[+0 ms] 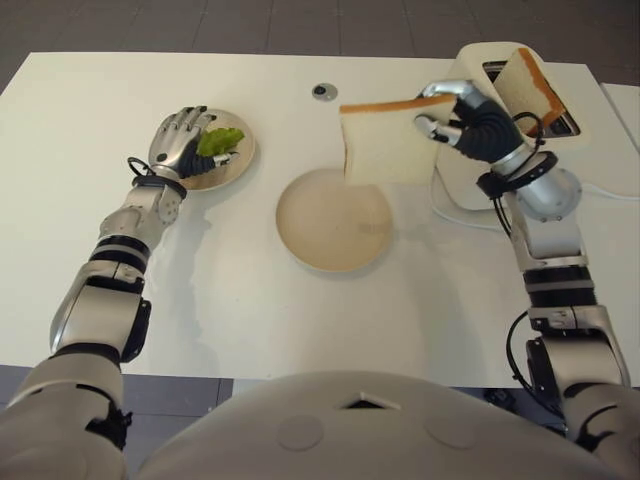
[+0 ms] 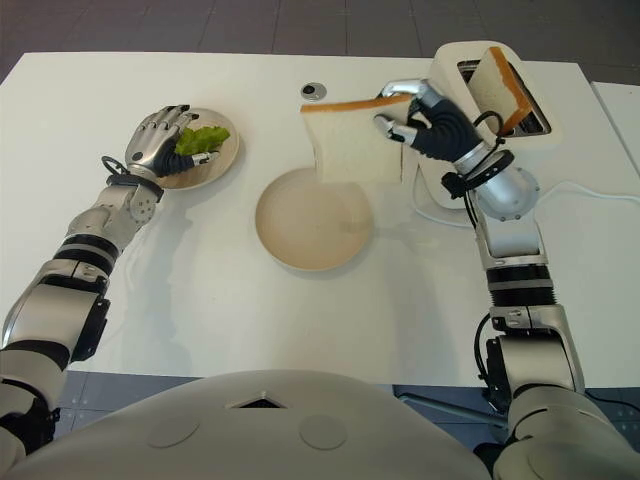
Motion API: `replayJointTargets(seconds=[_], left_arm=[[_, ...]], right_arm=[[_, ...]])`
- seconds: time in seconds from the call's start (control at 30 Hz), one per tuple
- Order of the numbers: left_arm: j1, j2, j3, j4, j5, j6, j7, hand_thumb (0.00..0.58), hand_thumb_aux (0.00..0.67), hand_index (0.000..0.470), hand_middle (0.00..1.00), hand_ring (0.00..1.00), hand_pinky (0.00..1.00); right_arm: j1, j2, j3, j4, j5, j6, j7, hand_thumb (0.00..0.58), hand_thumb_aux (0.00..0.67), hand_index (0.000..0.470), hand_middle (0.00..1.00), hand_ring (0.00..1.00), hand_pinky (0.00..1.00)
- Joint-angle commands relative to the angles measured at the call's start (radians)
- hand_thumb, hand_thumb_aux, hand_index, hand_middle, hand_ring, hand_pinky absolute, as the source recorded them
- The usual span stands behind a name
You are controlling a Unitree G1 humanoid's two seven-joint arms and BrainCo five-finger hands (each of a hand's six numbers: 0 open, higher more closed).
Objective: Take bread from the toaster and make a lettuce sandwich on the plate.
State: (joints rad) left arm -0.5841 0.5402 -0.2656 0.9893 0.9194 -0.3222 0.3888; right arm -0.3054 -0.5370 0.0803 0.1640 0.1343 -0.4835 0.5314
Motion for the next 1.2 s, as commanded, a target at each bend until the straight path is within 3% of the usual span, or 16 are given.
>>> replayJointTargets(seconds=[0.03,0.1,0.17,0.2,0.4,0.43,0.47,0.5,0.67,0.97,1.0,1.03,1.07,1.2], left_arm=[[-0.031,-0.001,-0.067,0.087,0.005,0.039,0.004,0.261,0.173,0.122,0.00,0.00,0.00],[-0.043,-0.001,-0.097,0.112,0.008,0.058,0.011,0.454,0.357,0.251,0.00,0.00,0.00],[-0.051,-0.001,-0.119,0.126,0.000,0.061,0.018,0.545,0.504,0.354,0.00,0.00,0.00],[-0.053,-0.001,-0.128,0.129,-0.005,0.058,0.023,0.580,0.654,0.459,0.00,0.00,0.00],[-0.057,-0.006,-0.153,0.101,-0.058,-0.016,0.062,0.580,0.670,0.470,0.00,0.00,0.00],[-0.055,-0.007,-0.151,0.088,-0.073,-0.042,0.065,0.580,0.670,0.470,0.00,0.00,0.00],[-0.054,-0.008,-0.148,0.077,-0.089,-0.069,0.068,0.580,0.670,0.470,0.00,0.00,0.00],[-0.053,-0.008,-0.145,0.066,-0.103,-0.093,0.071,0.580,0.670,0.470,0.00,0.00,0.00],[-0.048,-0.007,-0.136,0.026,-0.149,-0.169,0.081,0.580,0.670,0.470,0.00,0.00,0.00],[-0.048,0.020,-0.128,0.010,-0.174,-0.172,0.077,0.580,0.670,0.470,0.00,0.00,0.00],[-0.048,0.027,-0.120,0.006,-0.181,-0.168,0.081,0.579,0.644,0.452,0.00,0.00,0.00],[-0.048,0.036,-0.112,0.005,-0.186,-0.160,0.082,0.464,0.370,0.260,0.00,0.00,0.00],[-0.051,0.045,-0.108,0.013,-0.187,-0.149,0.084,0.000,0.000,0.000,0.00,0.00,0.00],[-0.054,0.067,-0.135,0.067,-0.162,-0.088,0.069,0.000,0.000,0.000,0.00,0.00,0.00]], right_arm=[[0.031,0.031,0.110,0.065,-0.084,0.001,0.084,0.580,0.670,0.470,1.00,1.00,1.00],[0.036,0.045,0.157,0.103,-0.125,-0.010,0.112,0.580,0.670,0.470,1.00,1.00,1.00],[0.033,0.054,0.181,0.136,-0.162,-0.017,0.120,0.580,0.670,0.470,1.00,1.00,1.00],[0.028,0.057,0.187,0.155,-0.182,-0.019,0.118,0.580,0.670,0.470,1.00,1.00,1.00],[0.003,0.058,0.181,0.230,-0.263,-0.026,0.067,0.580,0.670,0.470,1.00,1.00,1.00],[0.002,0.058,0.179,0.234,-0.274,-0.029,0.056,0.556,0.533,0.374,1.00,1.00,1.00],[-0.001,0.058,0.174,0.235,-0.282,-0.030,0.046,0.160,0.100,0.070,0.61,0.61,0.61],[-0.005,0.058,0.170,0.235,-0.291,-0.034,0.031,0.000,0.000,0.000,0.03,0.03,0.03],[-0.025,0.072,0.136,0.224,-0.291,-0.060,-0.029,0.000,0.000,0.000,0.00,0.00,0.00],[-0.029,0.082,0.125,0.215,-0.275,-0.091,-0.022,0.000,0.000,0.000,0.00,0.00,0.00],[-0.028,0.082,0.124,0.215,-0.275,-0.091,-0.022,0.000,0.000,0.000,0.00,0.00,0.00],[-0.028,0.082,0.123,0.216,-0.276,-0.092,-0.022,0.000,0.000,0.000,0.00,0.00,0.00],[-0.028,0.083,0.122,0.219,-0.279,-0.092,-0.023,0.000,0.000,0.000,0.00,0.00,0.00],[-0.028,0.084,0.125,0.232,-0.289,-0.095,-0.026,0.000,0.000,0.000,0.00,0.00,0.00]])
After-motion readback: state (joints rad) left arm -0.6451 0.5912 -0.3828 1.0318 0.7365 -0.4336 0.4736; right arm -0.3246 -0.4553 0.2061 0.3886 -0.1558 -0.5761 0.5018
